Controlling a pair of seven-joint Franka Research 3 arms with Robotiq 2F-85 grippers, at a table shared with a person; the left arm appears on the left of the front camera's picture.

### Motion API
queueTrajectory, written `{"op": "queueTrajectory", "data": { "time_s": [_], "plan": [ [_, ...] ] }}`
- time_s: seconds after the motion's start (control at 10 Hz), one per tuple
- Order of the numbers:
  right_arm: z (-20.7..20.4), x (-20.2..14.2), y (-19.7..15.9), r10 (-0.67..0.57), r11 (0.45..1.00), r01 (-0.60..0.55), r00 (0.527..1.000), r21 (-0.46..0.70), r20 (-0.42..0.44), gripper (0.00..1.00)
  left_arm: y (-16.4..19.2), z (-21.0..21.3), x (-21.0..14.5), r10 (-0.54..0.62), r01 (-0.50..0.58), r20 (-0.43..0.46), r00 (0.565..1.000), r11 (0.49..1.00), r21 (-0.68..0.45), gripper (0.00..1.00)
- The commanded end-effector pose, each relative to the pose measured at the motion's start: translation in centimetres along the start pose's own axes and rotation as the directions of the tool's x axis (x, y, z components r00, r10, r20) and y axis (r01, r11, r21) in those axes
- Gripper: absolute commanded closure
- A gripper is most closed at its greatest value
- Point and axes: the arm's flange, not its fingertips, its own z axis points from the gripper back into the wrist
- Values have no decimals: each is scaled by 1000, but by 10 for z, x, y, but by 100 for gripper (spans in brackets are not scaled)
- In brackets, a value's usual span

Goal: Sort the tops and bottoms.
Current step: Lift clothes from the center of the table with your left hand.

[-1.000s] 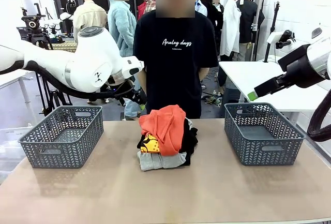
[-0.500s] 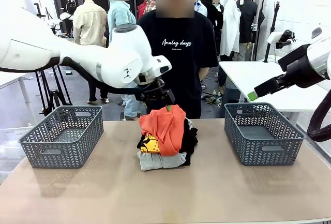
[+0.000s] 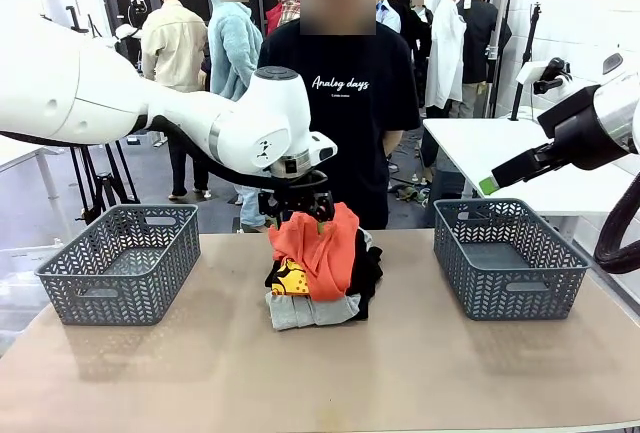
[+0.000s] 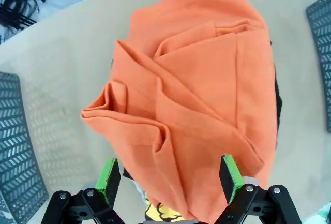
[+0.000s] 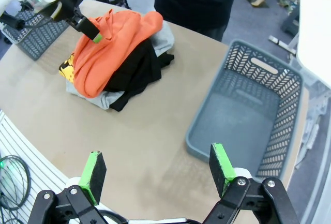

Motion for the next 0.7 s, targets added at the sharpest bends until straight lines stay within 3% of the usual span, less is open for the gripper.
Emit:
{"op": "queueTrajectory", "data": {
  "time_s": [0.0, 0.2, 0.6],
  "plan": [
    [-2, 1, 0, -13, 1000, 13, 1000, 19, 12, 0, -2, 5, 9, 69, -70, -14, 997, 997, -31, 0],
    [-2, 1, 0, -13, 1000, 13, 1000, 19, 12, 0, 3, -5, 11, 128, -128, -79, 989, 992, 3, 0],
    [-2, 1, 0, -13, 1000, 13, 1000, 19, 12, 0, 4, -19, 15, 169, -174, -112, 979, 984, -46, 0]
  ]
}}
